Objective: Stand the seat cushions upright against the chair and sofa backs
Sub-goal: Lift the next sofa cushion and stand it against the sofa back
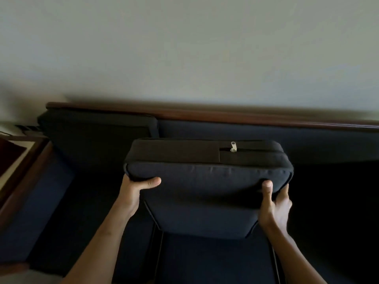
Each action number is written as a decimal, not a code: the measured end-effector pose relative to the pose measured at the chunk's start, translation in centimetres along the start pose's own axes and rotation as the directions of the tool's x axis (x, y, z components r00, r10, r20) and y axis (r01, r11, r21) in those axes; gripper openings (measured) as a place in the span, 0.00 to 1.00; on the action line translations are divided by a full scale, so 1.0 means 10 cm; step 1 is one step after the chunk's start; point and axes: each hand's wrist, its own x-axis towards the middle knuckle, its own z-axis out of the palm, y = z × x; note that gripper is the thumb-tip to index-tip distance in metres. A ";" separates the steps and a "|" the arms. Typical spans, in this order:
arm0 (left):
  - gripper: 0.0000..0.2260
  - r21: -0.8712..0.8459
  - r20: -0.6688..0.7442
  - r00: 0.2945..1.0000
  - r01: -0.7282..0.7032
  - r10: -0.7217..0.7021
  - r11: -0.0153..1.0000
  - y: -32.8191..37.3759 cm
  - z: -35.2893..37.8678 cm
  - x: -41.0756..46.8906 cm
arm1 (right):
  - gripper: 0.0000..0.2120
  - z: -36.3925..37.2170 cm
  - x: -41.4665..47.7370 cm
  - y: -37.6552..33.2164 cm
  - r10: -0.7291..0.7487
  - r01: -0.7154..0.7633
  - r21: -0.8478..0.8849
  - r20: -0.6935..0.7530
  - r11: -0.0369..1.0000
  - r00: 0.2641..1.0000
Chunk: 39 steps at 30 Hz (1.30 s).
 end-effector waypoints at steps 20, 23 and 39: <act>0.41 0.492 0.233 0.963 0.003 -0.135 0.871 0.03 -0.43 -0.65 | 0.57 0.68 -0.53 -0.84 -0.360 0.844 -0.510 0.766 0.164 0.533; 0.39 0.485 0.234 0.967 -0.031 -0.096 0.874 0.07 -0.38 -0.69 | 0.50 0.58 -0.54 -0.80 -0.460 0.847 -0.492 0.716 0.203 0.526; 0.37 0.734 0.595 0.771 -0.636 0.228 0.238 0.91 1.29 -0.38 | 0.45 -0.16 0.13 -0.16 -0.353 0.422 -0.059 0.453 0.905 0.819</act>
